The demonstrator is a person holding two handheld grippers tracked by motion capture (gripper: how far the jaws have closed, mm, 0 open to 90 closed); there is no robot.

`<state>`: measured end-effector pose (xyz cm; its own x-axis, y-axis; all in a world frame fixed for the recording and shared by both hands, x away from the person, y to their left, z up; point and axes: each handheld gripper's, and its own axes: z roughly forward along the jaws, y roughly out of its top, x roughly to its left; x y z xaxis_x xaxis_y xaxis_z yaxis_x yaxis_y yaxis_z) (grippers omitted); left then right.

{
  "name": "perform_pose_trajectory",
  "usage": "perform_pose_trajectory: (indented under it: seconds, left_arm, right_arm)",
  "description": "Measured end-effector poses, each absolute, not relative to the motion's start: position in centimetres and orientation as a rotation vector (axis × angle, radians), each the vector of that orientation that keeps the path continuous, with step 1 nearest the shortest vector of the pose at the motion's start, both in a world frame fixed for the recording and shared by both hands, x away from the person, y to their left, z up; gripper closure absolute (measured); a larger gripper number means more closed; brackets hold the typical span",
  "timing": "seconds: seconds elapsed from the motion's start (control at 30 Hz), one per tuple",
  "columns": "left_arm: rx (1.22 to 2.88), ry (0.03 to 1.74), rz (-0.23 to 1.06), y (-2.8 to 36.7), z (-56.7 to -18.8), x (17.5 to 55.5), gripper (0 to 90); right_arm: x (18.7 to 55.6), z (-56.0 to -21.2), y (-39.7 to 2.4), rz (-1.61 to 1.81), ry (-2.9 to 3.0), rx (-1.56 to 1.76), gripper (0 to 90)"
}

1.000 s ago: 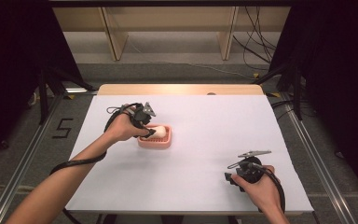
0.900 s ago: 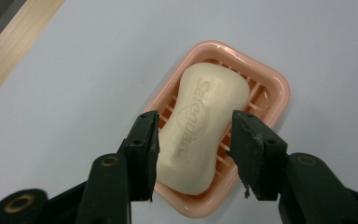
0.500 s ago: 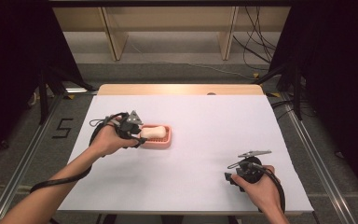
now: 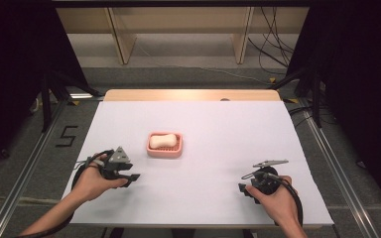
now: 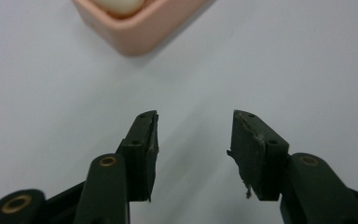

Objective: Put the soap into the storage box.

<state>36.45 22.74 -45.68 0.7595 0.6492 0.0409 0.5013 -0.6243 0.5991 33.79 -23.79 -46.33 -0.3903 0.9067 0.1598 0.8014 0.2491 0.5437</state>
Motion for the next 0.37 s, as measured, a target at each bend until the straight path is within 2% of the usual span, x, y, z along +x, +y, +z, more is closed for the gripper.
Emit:
perform_pose_trajectory:
  seconds: [0.13, 0.17, 0.23, 0.37]
  left_arm:
    - [2.353, 0.91, 0.337, 24.4, -46.6, 35.0, 49.1]
    - [2.3, 0.944, 0.374, 24.5, -47.3, 34.6, 49.0]
    - [2.3, 0.966, 0.389, 24.9, -47.9, 34.0, 49.0]
    - [2.276, 0.979, 0.372, 24.8, -48.0, 33.4, 47.5]
  right_arm:
    - [33.8, -46.3, -23.9, 0.839, 2.377, 1.6, 46.3]
    - [33.8, -46.3, -23.8, 0.838, 2.373, 1.609, 46.3]
    - [33.9, -46.3, -23.8, 0.844, 2.377, 1.615, 46.3]
    - [33.9, -46.3, -23.7, 0.829, 2.37, 1.61, 46.1]
